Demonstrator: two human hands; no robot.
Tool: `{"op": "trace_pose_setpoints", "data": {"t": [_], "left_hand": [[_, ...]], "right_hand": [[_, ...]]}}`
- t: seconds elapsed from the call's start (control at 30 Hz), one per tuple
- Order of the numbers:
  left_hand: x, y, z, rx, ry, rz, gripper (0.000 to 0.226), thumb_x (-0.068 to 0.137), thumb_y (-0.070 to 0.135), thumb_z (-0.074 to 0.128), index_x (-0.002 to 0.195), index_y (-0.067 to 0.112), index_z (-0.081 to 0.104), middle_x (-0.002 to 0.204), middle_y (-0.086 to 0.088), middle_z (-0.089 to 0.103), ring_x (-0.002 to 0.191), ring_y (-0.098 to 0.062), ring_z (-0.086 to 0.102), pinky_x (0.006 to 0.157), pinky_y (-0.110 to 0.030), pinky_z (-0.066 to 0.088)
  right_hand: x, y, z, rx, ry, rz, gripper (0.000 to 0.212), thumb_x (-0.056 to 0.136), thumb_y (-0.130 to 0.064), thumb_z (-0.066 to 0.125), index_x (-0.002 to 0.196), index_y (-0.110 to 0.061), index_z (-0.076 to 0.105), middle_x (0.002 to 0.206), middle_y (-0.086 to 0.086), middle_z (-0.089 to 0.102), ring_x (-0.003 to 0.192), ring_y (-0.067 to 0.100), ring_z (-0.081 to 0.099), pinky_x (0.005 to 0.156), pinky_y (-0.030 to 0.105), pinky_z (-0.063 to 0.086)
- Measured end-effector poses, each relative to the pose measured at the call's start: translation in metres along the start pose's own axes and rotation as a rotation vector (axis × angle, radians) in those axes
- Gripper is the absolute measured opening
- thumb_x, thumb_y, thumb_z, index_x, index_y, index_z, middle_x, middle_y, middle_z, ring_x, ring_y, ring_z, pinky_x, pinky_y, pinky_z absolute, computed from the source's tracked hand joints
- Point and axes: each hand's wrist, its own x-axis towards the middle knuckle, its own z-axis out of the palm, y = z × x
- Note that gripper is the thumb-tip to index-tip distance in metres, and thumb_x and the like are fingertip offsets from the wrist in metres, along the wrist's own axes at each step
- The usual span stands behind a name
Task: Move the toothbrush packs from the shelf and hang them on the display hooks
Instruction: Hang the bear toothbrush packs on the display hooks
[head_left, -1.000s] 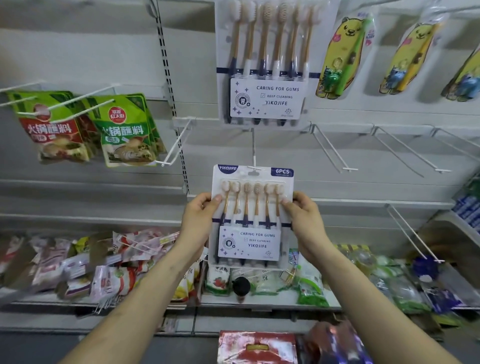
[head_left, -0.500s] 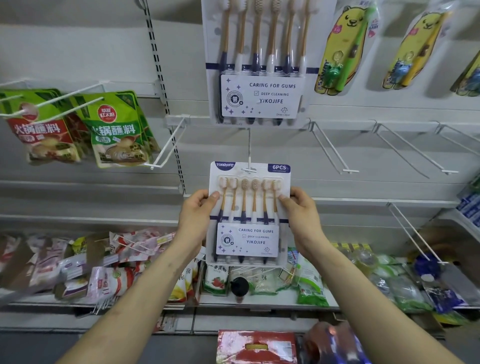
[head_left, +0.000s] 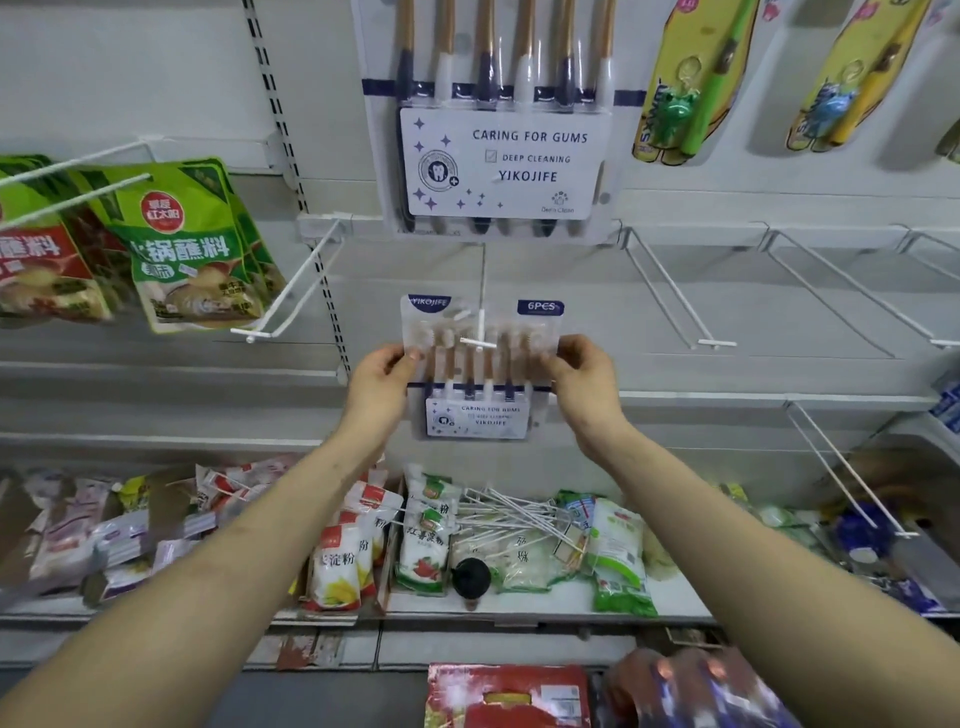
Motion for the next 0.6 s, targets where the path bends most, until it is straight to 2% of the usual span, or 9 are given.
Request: {"op": "trace_pose_setpoints", "data": {"t": [0.07,0.13,0.23,0.3,0.37,0.4,0.43,0.47,0.6], "left_hand": [[0.018,0.0,0.003,0.018,-0.013,0.014,0.016,0.107,0.032,0.059,0.099,0.03,0.073,0.099,0.009,0.078,0.102,-0.017,0.072,0.102,-0.048,0.055],[0.042,-0.009,0.005,0.026,-0.033,0.057,0.022,0.099,0.044,0.062,0.099,0.027,0.076,0.101,0.003,0.079,0.105,-0.027,0.073,0.103,-0.056,0.054],[0.087,-0.033,0.007,0.051,-0.025,0.086,0.038,0.09,0.056,0.063,0.1,0.021,0.074,0.092,-0.008,0.072,0.093,-0.03,0.07,0.101,-0.064,0.052],[0.094,-0.024,0.012,0.068,-0.018,0.091,0.032,0.096,0.047,0.062,0.101,0.019,0.075,0.09,-0.007,0.07,0.091,-0.026,0.067,0.098,-0.057,0.054],[0.095,-0.01,0.014,0.098,0.0,0.086,0.025,0.103,0.039,0.06,0.101,0.02,0.076,0.087,-0.003,0.07,0.089,-0.025,0.065,0.092,-0.045,0.054],[0.097,-0.005,0.015,0.111,0.01,0.082,0.023,0.105,0.035,0.059,0.101,0.02,0.076,0.082,0.0,0.065,0.086,-0.023,0.061,0.088,-0.041,0.052],[0.099,-0.001,0.015,0.125,0.016,0.082,0.023,0.106,0.031,0.058,0.101,0.017,0.076,0.077,0.002,0.06,0.083,-0.022,0.057,0.084,-0.04,0.051],[0.102,0.002,0.016,0.142,0.012,0.088,0.024,0.107,0.028,0.056,0.103,0.014,0.075,0.076,0.001,0.057,0.083,-0.021,0.054,0.081,-0.041,0.052],[0.114,0.007,0.018,0.166,-0.028,0.117,0.025,0.11,0.024,0.052,0.11,0.012,0.074,0.083,0.004,0.061,0.082,-0.021,0.054,0.083,-0.045,0.057]], "right_hand": [[0.015,0.0,0.004,-0.017,0.006,-0.006,0.014,0.099,-0.005,0.063,0.094,-0.017,0.068,0.094,0.004,0.074,0.094,0.028,0.07,0.091,0.05,0.059],[0.031,0.006,0.007,-0.018,0.005,-0.009,0.018,0.096,-0.005,0.061,0.088,-0.019,0.068,0.094,0.008,0.075,0.095,0.033,0.071,0.092,0.055,0.059],[0.062,0.018,0.012,-0.02,-0.012,-0.031,0.011,0.087,-0.017,0.061,0.083,-0.01,0.068,0.093,0.02,0.075,0.086,0.032,0.07,0.086,0.067,0.058],[0.085,0.027,0.015,-0.038,-0.02,-0.039,0.018,0.08,-0.022,0.059,0.084,-0.006,0.066,0.092,0.025,0.072,0.079,0.033,0.068,0.081,0.071,0.056],[0.106,0.033,0.019,-0.067,-0.026,-0.048,0.02,0.075,-0.021,0.056,0.084,-0.004,0.063,0.08,0.022,0.069,0.072,0.03,0.062,0.078,0.073,0.056],[0.116,0.035,0.02,-0.078,-0.032,-0.056,0.024,0.071,-0.022,0.056,0.082,-0.002,0.059,0.071,0.016,0.062,0.069,0.024,0.055,0.075,0.072,0.057],[0.13,0.04,0.021,-0.088,-0.038,-0.062,0.03,0.066,-0.027,0.055,0.079,-0.001,0.055,0.068,0.009,0.053,0.069,0.021,0.049,0.072,0.064,0.061],[0.145,0.047,0.022,-0.091,-0.045,-0.068,0.037,0.061,-0.033,0.054,0.078,0.0,0.053,0.068,0.006,0.049,0.07,0.019,0.046,0.069,0.055,0.058],[0.172,0.055,0.023,-0.093,-0.062,-0.049,0.048,0.06,-0.037,0.054,0.088,0.002,0.056,0.073,0.004,0.053,0.072,0.018,0.048,0.066,0.05,0.053]]}}
